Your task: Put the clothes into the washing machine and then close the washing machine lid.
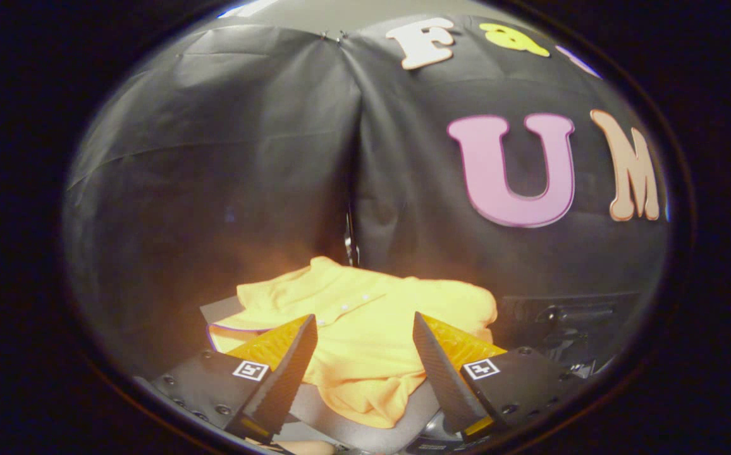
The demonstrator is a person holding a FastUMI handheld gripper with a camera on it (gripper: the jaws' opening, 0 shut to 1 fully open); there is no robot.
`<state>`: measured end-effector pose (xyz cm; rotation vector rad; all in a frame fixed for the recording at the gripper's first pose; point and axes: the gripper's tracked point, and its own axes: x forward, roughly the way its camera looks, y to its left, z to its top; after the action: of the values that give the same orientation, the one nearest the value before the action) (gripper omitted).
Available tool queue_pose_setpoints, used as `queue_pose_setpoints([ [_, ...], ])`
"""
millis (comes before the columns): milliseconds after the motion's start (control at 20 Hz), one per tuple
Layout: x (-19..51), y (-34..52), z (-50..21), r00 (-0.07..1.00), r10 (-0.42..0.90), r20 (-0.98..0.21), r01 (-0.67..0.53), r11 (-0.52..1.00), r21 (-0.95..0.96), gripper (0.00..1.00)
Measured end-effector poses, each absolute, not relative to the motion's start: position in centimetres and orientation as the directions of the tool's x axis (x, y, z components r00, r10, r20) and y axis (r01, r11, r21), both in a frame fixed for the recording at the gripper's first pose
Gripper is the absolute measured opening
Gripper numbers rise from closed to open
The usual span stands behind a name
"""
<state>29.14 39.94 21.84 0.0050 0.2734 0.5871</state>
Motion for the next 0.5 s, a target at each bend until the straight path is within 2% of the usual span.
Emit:
queue_pose_setpoints([
  [250, 30.0, 40.2, 18.7, 0.766, 0.524, -0.372, -0.524, 0.845, 0.113, 0.96],
  [500, 30.3, 40.1, 17.5, 0.751, 0.518, -0.41, -0.533, 0.842, 0.087, 0.96],
])
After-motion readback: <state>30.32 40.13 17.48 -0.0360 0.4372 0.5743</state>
